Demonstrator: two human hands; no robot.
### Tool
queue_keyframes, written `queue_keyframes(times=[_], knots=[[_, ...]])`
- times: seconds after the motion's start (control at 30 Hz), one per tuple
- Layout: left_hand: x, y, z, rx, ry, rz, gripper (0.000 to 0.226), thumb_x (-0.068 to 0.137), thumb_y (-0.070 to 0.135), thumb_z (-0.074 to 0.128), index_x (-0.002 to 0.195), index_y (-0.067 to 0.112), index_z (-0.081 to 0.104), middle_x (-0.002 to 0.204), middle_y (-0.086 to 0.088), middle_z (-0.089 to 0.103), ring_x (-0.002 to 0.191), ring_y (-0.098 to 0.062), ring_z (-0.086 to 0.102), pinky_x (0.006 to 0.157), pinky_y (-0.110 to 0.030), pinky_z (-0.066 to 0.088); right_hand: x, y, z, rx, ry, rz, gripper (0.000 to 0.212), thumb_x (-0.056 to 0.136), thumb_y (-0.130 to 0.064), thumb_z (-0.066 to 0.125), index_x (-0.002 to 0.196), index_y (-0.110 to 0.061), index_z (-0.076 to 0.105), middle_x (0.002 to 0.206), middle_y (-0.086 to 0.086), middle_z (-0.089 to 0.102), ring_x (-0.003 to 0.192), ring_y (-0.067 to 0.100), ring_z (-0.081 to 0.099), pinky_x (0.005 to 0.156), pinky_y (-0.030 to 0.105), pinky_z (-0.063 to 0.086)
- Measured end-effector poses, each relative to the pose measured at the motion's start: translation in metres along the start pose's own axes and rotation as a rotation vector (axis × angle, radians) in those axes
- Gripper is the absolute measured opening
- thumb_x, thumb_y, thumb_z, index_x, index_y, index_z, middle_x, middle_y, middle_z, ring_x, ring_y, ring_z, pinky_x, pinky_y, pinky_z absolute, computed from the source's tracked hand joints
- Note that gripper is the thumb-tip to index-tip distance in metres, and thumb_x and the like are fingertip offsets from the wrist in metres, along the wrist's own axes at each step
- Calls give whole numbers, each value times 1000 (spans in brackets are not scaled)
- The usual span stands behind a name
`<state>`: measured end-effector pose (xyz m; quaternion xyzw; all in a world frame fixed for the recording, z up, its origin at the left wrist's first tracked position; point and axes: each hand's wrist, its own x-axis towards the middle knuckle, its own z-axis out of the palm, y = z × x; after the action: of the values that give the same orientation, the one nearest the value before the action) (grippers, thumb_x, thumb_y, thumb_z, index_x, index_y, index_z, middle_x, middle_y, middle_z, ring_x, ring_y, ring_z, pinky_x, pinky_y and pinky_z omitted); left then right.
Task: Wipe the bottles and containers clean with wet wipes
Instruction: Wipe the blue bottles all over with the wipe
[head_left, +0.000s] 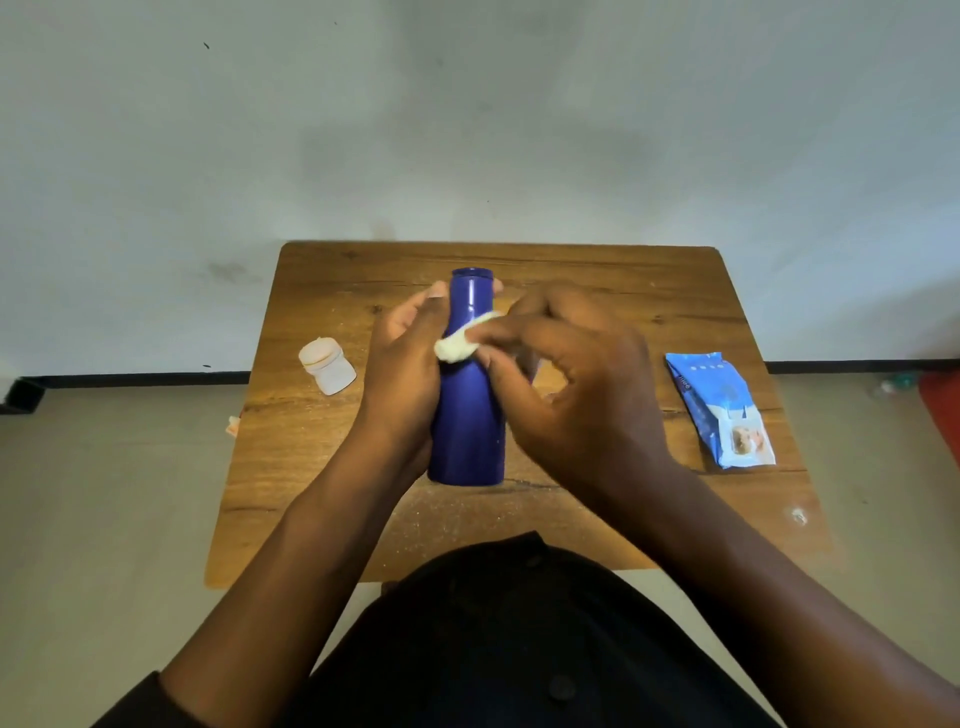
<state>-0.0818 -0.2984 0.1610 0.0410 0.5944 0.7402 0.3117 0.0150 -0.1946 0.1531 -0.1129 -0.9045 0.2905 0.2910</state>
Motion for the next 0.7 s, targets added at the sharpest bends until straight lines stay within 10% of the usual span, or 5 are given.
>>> queue_keyframes(times=[0.7], knots=[[25,7,-22,-850,-87,-562,30,94,6,55,123,7,63,96,-9,70,72,-19,67,67,-28,62,-16,-1,-13,280,-54,-98,19,94,-8,74,112,-8,79,99,4,73,90,14,67,72,21,51]])
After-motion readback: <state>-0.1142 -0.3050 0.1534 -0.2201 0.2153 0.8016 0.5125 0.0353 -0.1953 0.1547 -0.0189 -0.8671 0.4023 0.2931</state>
